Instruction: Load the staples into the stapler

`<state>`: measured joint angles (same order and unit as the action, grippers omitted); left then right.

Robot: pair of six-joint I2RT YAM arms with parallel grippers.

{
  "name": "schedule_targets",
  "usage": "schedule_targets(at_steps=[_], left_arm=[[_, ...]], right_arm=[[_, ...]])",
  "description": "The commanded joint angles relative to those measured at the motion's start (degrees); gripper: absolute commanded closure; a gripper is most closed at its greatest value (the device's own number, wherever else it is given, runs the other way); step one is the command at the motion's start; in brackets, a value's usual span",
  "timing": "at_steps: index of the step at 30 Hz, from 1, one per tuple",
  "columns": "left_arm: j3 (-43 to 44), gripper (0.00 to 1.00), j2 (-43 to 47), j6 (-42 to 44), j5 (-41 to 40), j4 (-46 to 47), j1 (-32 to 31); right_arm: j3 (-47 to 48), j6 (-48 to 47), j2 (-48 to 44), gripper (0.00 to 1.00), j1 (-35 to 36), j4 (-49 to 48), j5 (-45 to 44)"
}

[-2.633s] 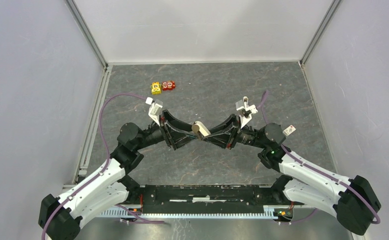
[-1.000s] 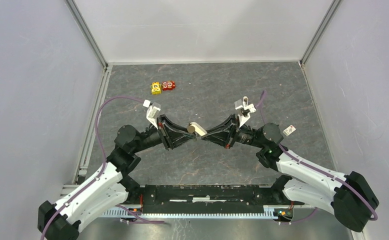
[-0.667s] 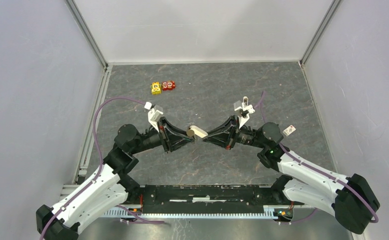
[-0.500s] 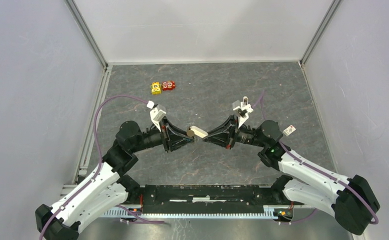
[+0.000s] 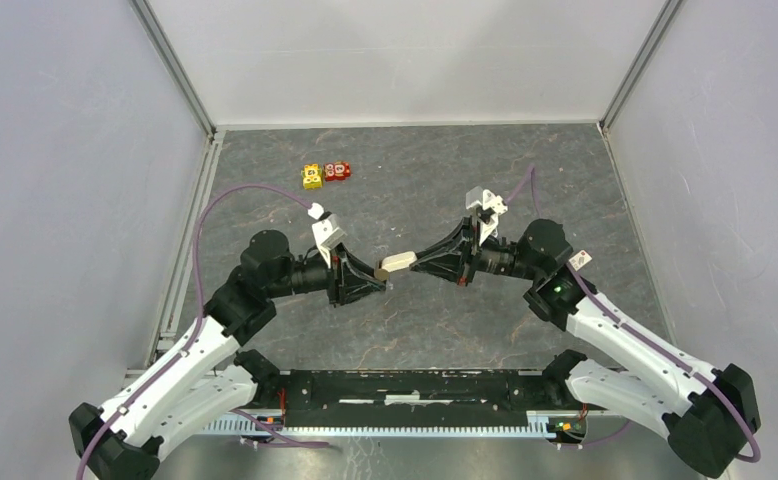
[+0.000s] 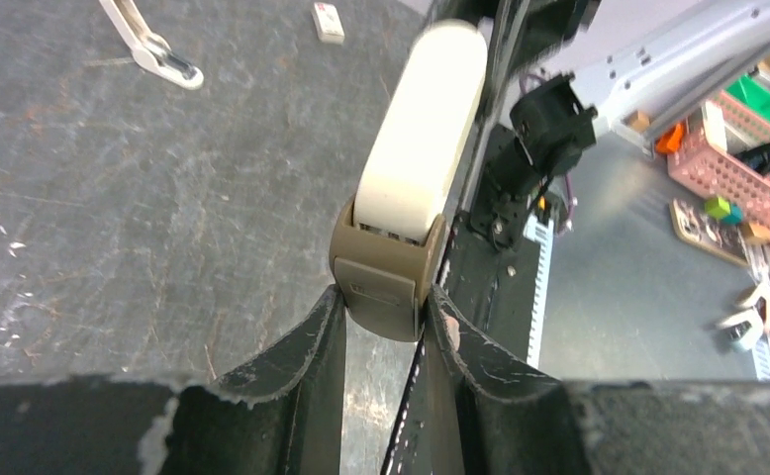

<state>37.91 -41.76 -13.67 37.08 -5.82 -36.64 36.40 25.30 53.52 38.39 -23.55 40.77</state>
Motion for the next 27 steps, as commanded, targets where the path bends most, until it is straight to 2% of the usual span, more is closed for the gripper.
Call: schedule_targets(at_steps=[1,6,11,18,23,27], left_arm=[[1.7,0.98,-1.6,7.6,5.8,-4.7,-0.2],[1.6,0.98,-1.8,8.3,6.7,-3.2,-0.1],[0.1,0.98,-2.5,6.1,6.8,-0.3,-0.1],[-1.4,0.98,-2.9,-4.7,-1.2,7.9,-0.1],[-2.9,0.98,-3.5,-13.8,-2.6,17.9,-0.1],[-3.4,0.98,-3.6,-17.0,-3.6,22.0,-0.2]], right_arm=[[6.9,-6.6,-0.7,0.95,-0.9,2.5,-0.2],[10.2,-8.4,1.3,0.92,-1.0,5.4,4.0],[6.8,-2.4,3.2,0.86,-1.0,-3.8,4.4],[-0.5,4.9,3.6,0.58,-0.9,-14.6,2.5],[-4.5,9.2,2.8,0.42,-0.9,-21.9,-0.3],[-6.3,12.3,2.6,0.32,-0.9,-25.3,-2.8]])
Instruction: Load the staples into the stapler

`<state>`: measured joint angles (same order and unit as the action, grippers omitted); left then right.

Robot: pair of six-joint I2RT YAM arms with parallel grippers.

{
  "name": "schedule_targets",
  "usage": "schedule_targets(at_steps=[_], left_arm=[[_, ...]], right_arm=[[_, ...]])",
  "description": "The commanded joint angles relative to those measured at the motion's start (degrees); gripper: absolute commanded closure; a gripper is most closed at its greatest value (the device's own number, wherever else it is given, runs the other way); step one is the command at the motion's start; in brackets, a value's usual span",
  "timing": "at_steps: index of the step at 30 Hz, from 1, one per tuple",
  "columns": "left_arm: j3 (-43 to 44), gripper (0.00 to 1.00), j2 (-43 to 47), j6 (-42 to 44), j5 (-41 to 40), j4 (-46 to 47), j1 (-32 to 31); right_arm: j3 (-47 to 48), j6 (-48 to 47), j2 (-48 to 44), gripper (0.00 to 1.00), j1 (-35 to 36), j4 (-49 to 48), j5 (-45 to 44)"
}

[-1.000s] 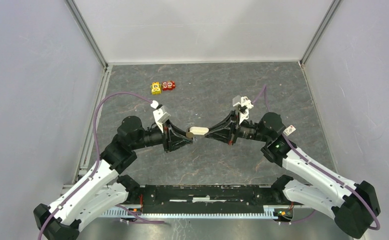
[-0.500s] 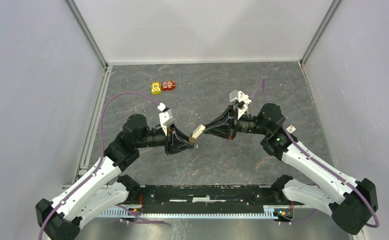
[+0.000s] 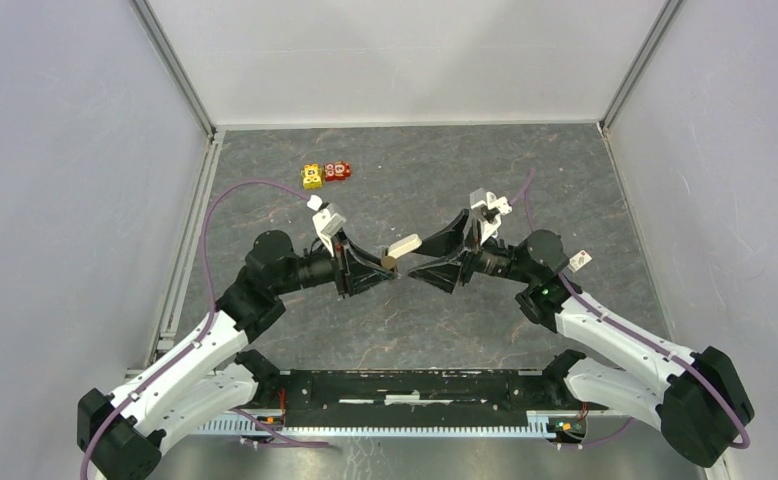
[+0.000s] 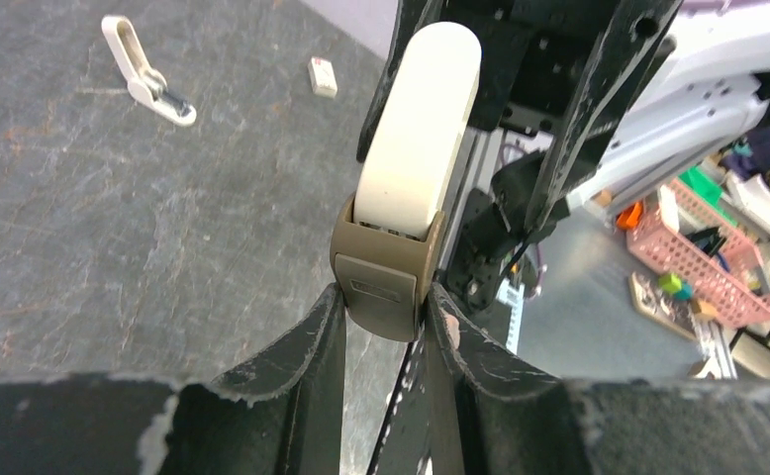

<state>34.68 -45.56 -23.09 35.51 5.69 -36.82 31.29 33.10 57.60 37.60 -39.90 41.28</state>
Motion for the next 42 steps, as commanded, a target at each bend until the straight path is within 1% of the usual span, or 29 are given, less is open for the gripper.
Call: schedule_targets(at_steps=[1,4,7,11,21,23,28,33,35,36,38,40,41,42], left_arm=[[-0.1,0.98,0.1,-8.1,-2.0,11.3,0.1],[0.5,0.98,-0.3,-8.9,-2.4,12.0,0.1],[0.2,0.98,-0.2,-9.6,-2.6,13.0,0.0],[-0.5,0.98,0.1,-10.0,-3.1,14.0,0.1],[-1.7,0.98,0.3,-12.2,-3.2,16.2,0.1],[-1.9,0.98,0.4,-12.0,-2.8,16.2,0.0],[-2.6,0.98,1.0,-12.2,-1.6,16.2,0.1],[-3.0,0.98,2.7,-12.4,-1.9,15.6,0.1],[-2.4,0.98,3.1,-11.6,-2.1,13.8,0.1],[-2.0,0.95,3.4,-11.2,-2.5,12.7,0.1],[-1.2,0.75,4.0,-10.1,-4.2,9.7,0.1],[-0.5,0.52,4.9,-8.2,-5.9,6.1,0.1],[-0.1,0.37,5.5,-6.8,-7.0,4.1,0.0],[0.3,0.26,6.2,-5.6,-8.0,2.0,0.1]], right_arm=[[-1.7,5.2,-1.7,0.31,-0.1,-10.4,-3.9],[-2.9,8.1,-1.7,0.29,0.0,-14.2,-6.0],[-4.1,11.9,-0.6,0.32,0.1,-18.2,-8.7],[-3.7,15.8,2.9,0.35,0.6,-24.6,-9.2],[0.6,15.9,9.3,0.38,5.7,-26.2,-12.3],[1.2,16.0,10.5,0.40,6.5,-27.0,-12.8],[3.1,16.5,13.4,0.52,7.7,-27.6,-14.0],[3.5,16.4,14.7,0.75,8.6,-28.3,-14.2],[3.4,16.6,14.8,0.84,8.7,-28.5,-14.2],[3.1,16.6,14.7,0.88,8.7,-28.6,-14.2],[2.7,16.2,14.2,0.91,8.5,-28.2,-14.8],[2.8,14.9,13.6,0.91,8.2,-25.8,-15.7],[3.1,14.3,13.3,0.91,7.8,-23.7,-16.4],[3.3,13.6,12.9,0.91,7.3,-21.8,-16.9]])
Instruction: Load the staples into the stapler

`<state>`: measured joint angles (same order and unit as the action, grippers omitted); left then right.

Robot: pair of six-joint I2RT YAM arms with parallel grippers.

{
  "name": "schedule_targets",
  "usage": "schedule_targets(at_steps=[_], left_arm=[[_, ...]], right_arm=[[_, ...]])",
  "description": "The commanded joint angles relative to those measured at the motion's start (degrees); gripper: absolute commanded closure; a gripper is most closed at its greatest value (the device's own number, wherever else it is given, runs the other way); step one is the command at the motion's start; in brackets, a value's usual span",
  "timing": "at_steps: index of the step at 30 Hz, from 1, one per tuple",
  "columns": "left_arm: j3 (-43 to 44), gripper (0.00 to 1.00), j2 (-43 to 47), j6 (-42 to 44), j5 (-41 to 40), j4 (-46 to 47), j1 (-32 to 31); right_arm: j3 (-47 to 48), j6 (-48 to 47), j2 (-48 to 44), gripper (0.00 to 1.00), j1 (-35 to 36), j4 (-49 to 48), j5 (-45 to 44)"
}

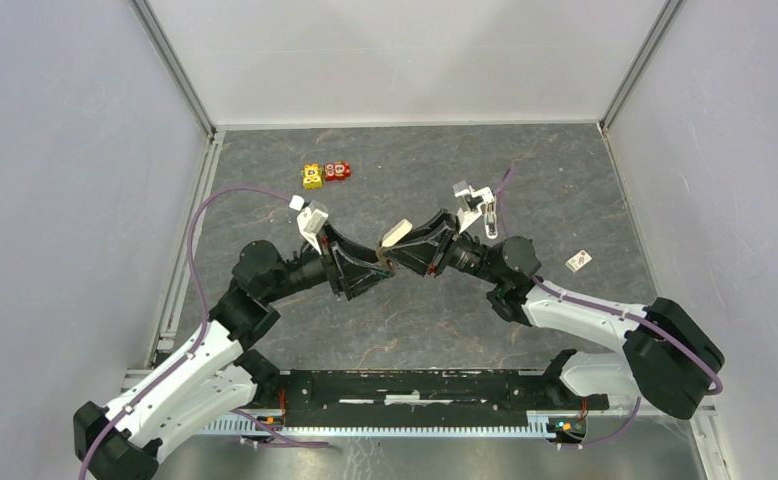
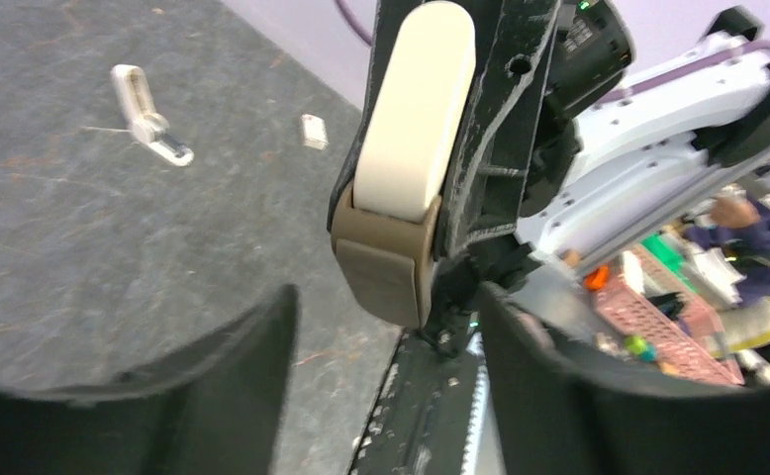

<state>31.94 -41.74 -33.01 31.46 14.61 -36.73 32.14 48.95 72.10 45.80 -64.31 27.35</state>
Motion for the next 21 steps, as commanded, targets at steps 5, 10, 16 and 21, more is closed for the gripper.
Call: schedule_targets(at_steps=[5,10,16,21], left_arm=[[5.3,0.00,6.5,11.4,-9.0,-18.1,0.0],[10.1,0.00,9.5,19.7,-15.3,-32.6,-0.1],[7.1,0.00,13.4,23.8,-19.6,-37.0,-0.1],[4.9,0.00,15.8,25.1,-20.4,-38.6,0.0]], right_arm=[[4.2,-7.5,-3.0,0.91,-5.0,16.7,-7.4],[6.3,-19.6,-3.1,0.91,-8.0,34.5,-18.6],[11.5,-28.8,2.8,0.87,-9.4,46.9,-35.6],[18.4,-29.0,11.8,0.88,-9.4,55.9,-48.1]])
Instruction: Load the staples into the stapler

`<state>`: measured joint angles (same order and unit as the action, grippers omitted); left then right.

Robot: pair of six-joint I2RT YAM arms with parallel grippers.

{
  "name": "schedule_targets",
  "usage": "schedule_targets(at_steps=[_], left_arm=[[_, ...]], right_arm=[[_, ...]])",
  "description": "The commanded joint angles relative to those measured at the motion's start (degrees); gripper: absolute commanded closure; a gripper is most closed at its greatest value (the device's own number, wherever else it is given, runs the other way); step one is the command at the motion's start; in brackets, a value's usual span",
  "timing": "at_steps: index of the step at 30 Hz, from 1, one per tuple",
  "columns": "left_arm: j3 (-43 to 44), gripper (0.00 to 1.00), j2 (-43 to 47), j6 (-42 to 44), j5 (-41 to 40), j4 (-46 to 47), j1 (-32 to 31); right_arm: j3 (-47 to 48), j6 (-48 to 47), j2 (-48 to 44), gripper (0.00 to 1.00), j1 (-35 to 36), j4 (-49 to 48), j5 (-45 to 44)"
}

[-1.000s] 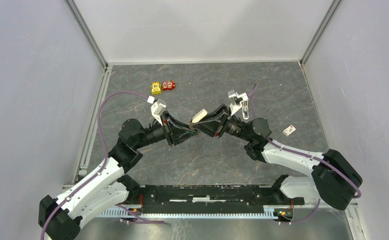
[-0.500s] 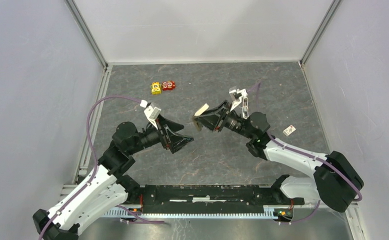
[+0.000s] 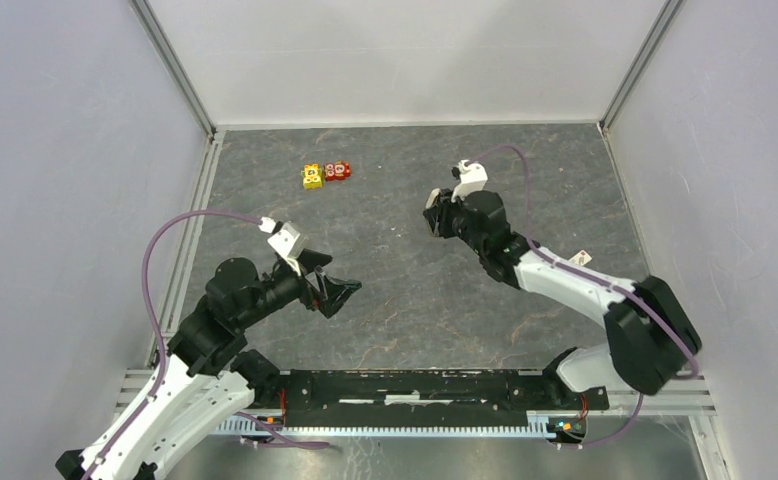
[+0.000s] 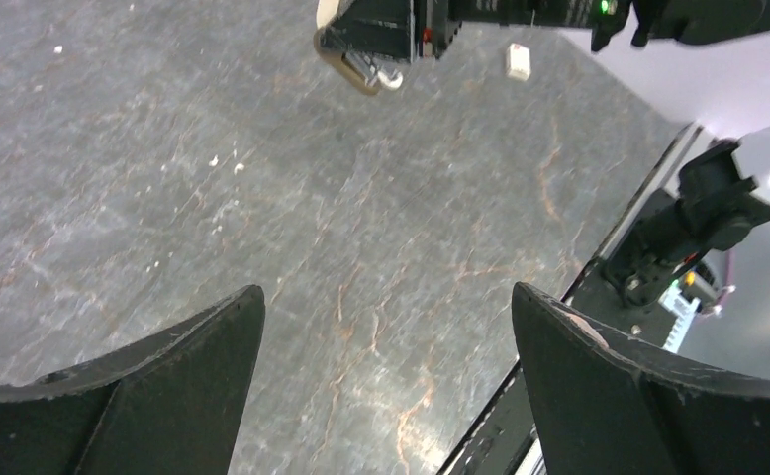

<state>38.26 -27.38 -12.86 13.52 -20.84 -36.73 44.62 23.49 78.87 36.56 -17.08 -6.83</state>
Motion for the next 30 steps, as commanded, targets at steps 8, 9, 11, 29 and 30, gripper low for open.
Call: schedule_targets(at_steps=[8,9,11,29,30], left_arm=[[-1.7,0.00,3.2,6.0,-3.9,-3.9,-0.1],[-1.9,0.00,3.4,6.0,-3.9,-3.8,-0.1],[-2.1,0.00,3.5,6.0,-3.6,-3.5,-0.1],[-2.1,0.00,2.2,6.1,-4.3,-4.0,-0.1],[-2.1,0.00,2.1,6.1,-4.3,-4.1,-0.1]], right_arm=[[12.9,-3.4,19.0,0.88,-0.3,11.3,-19.7],[13.5,-3.7,20.5,0.88,-0.3,11.0,-19.7],[14.9,-3.5,23.3,0.88,-0.5,11.3,-20.4],[20.0,-1.1,31.7,0.82,-5.2,13.0,-22.7],[19.7,-0.9,31.6,0.81,-5.3,12.9,-22.5]])
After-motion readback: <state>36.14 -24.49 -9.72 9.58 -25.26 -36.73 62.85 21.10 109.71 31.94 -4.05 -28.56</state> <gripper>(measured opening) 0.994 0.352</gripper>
